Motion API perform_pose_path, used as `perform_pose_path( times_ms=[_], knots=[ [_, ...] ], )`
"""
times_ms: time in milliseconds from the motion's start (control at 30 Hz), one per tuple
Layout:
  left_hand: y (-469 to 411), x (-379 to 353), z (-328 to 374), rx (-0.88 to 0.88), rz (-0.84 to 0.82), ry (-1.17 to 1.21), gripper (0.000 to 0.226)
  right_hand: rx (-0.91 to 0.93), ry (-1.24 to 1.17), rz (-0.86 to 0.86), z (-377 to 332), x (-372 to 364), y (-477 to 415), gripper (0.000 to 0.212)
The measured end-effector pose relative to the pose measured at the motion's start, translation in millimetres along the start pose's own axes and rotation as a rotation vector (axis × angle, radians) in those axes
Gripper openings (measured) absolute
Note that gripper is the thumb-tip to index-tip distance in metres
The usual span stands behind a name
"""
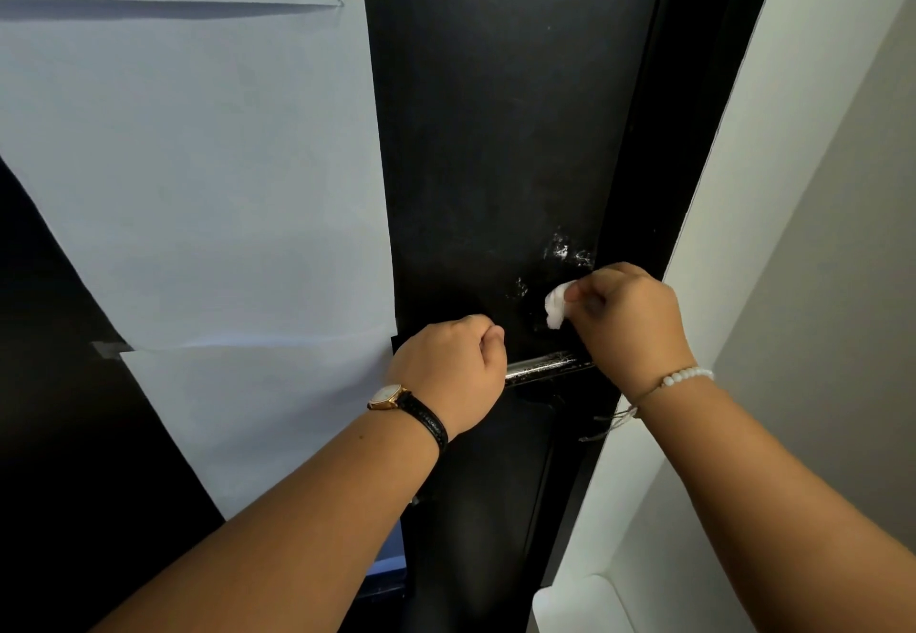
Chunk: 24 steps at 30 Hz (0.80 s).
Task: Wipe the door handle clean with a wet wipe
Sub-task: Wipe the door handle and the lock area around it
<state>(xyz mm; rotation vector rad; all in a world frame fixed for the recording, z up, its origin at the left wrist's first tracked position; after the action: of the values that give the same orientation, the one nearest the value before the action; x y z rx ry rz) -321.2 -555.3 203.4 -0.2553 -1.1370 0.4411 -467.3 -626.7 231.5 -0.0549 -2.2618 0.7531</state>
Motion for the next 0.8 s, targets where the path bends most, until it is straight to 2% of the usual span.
perform_pose_path(
  times_ms=[133,267,400,567,667,733,800],
  knots=[
    [-1,0,0,-0.007,0.001,0.002,0.033,0.031,-0.022,0.005,-6,21,1,0.019],
    [0,-1,0,-0.005,0.001,-0.004,0.033,0.054,-0.037,0.0,-18,46,-2,0.012],
    [1,-1,1,0.004,-0.009,0.004,0.033,0.025,-0.093,-0.17,-20,54,-9,0.017],
    [2,1,2,0.004,-0.019,0.003,0.034,0.024,0.053,-0.262,-18,48,-15,0.02],
    [1,1,1,0.007,-0.01,0.01,0.034,0.083,0.142,-0.1,-20,44,-15,0.018],
    [1,1,1,0.006,-0.009,0.007,0.034,0.14,0.136,0.074,-23,38,-13,0.02],
    [1,1,1,0.005,-0.005,0.005,0.034,0.196,0.105,0.169,-28,29,-12,0.017]
  ],
)
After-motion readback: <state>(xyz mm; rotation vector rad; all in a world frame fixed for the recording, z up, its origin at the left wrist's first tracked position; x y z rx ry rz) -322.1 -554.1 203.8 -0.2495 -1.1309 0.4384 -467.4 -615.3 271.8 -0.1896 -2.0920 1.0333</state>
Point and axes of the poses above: each hand's wrist, its own y-axis away from the middle knuckle, its own x-axis out of the back of the hand, z = x × y, the point moved 3 cm from there along -y, towards the middle knuckle, and after that the axes turned 1 degree about -y, right-handed, at the moved point
